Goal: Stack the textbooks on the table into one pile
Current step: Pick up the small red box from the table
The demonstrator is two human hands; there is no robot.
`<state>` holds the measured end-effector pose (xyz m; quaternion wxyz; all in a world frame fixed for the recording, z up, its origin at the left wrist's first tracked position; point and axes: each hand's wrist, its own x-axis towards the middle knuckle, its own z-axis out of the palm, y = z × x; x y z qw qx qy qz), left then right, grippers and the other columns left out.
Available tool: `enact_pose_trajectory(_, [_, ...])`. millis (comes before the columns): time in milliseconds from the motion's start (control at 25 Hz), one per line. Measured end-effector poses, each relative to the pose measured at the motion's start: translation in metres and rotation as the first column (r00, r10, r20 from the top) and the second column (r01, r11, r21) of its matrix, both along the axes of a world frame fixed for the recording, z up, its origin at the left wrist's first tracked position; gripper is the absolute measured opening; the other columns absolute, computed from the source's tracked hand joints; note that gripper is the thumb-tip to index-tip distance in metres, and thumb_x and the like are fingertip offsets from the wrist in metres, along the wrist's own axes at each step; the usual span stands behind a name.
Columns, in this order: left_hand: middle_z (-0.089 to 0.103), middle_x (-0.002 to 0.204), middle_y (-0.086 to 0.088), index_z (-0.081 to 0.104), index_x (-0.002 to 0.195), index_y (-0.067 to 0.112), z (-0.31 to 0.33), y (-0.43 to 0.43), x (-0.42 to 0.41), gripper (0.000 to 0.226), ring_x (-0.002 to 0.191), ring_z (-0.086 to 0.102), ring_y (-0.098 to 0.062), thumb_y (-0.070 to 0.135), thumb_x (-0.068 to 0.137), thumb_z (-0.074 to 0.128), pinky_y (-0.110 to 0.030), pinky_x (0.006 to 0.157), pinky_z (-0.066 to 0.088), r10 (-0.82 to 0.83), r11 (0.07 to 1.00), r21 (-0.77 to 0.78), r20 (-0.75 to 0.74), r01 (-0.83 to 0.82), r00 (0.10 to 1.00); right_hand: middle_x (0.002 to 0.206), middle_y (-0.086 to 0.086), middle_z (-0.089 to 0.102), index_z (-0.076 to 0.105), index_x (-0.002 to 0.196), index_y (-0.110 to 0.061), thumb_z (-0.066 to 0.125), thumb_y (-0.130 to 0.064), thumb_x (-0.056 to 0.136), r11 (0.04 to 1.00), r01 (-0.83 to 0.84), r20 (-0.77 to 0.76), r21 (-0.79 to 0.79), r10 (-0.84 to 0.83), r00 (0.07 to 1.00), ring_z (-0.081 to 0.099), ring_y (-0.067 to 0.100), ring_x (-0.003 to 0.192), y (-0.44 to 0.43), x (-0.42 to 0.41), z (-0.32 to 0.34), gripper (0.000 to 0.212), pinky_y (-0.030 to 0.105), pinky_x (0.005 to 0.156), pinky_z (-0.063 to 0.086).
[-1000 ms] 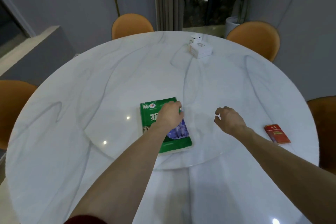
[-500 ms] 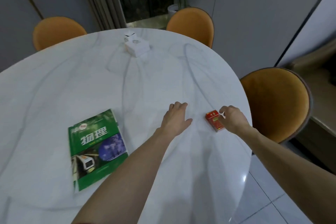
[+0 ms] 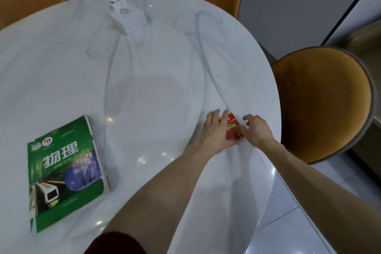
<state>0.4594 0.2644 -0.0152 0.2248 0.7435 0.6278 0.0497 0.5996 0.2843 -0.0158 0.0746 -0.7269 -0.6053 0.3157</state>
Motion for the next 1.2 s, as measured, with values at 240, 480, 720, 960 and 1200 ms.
enact_pose_trajectory(240, [0.026, 0.152, -0.014, 0.024, 0.147, 0.008, -0.029, 0.011, 0.013, 0.096, 0.143, 0.019, -0.029, 0.044, 0.073, 0.074, -0.037, 0.118, 0.024, -0.004, 0.999, -0.036, 0.039, 0.005, 0.999, 0.118, 0.016, 0.065, 0.059, 0.121, -0.007, 0.060, -0.025, 0.089, 0.997, -0.025, -0.066, -0.079, 0.020, 0.998, 0.062, 0.030, 0.101, 0.020, -0.001, -0.016, 0.037, 0.032, 0.080, 0.049])
enact_pose_trajectory(480, [0.035, 0.145, -0.008, 0.037, 0.139, 0.006, -0.028, 0.010, 0.006, 0.079, 0.136, 0.030, -0.026, 0.029, 0.073, 0.073, -0.034, 0.111, 0.036, -0.028, 0.999, 0.022, 0.051, 0.027, 0.998, 0.109, 0.020, 0.070, 0.064, 0.113, -0.002, 0.063, -0.019, 0.088, 0.996, 0.010, -0.198, -0.092, -0.028, 0.980, 0.062, 0.028, 0.088, 0.019, -0.006, -0.008, 0.030, 0.028, 0.072, 0.046])
enact_pose_trajectory(720, [0.030, 0.149, -0.010, 0.034, 0.141, 0.005, 0.015, 0.002, -0.036, 0.078, 0.141, 0.023, -0.026, 0.024, 0.075, 0.071, -0.038, 0.109, 0.041, -0.057, 0.994, 0.095, 0.051, 0.052, 0.997, 0.096, 0.015, 0.068, 0.065, 0.108, -0.003, 0.064, -0.020, 0.087, 0.998, 0.050, -0.365, -0.039, -0.060, 0.929, 0.059, 0.024, 0.081, 0.011, -0.037, 0.030, 0.028, 0.031, 0.074, 0.046])
enact_pose_trajectory(960, [0.026, 0.151, -0.009, 0.028, 0.145, 0.006, 0.076, -0.022, -0.114, 0.084, 0.142, 0.018, -0.023, 0.030, 0.077, 0.071, -0.041, 0.101, 0.048, -0.037, 0.986, 0.160, -0.021, 0.039, 0.999, 0.096, 0.019, 0.070, 0.063, 0.096, -0.010, 0.069, -0.019, 0.083, 1.000, 0.015, -0.556, -0.018, -0.022, 0.831, 0.069, 0.034, 0.089, -0.001, -0.102, 0.080, 0.016, 0.047, 0.086, 0.058])
enact_pose_trajectory(1200, [0.027, 0.151, -0.009, 0.028, 0.146, 0.008, 0.114, -0.085, -0.199, 0.088, 0.142, 0.020, -0.022, 0.039, 0.076, 0.073, -0.038, 0.109, 0.041, 0.108, 0.976, 0.194, -0.050, -0.097, 0.993, 0.086, 0.017, 0.067, 0.063, 0.090, -0.010, 0.071, -0.017, 0.082, 0.996, -0.088, -0.612, 0.011, 0.076, 0.787, 0.068, 0.033, 0.081, -0.048, -0.193, 0.116, 0.014, 0.048, 0.084, 0.058])
